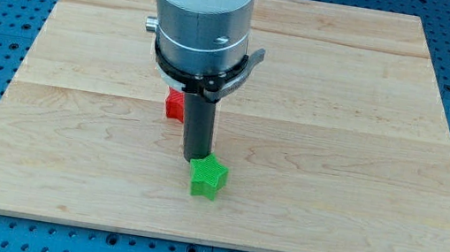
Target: Slide the blue blocks to the right of the yellow blocks
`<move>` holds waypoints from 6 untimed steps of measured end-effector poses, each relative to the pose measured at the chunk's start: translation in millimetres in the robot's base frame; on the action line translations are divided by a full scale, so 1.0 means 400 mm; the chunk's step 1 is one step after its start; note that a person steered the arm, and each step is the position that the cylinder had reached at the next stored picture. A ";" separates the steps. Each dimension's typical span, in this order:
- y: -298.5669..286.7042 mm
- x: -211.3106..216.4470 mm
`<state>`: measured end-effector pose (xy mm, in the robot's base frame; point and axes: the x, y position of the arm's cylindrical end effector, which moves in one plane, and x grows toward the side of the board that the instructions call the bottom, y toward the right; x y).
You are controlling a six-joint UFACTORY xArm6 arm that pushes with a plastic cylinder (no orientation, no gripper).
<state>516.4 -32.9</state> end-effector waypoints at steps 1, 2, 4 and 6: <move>0.125 -0.091; 0.257 -0.209; 0.237 -0.435; 0.198 -0.585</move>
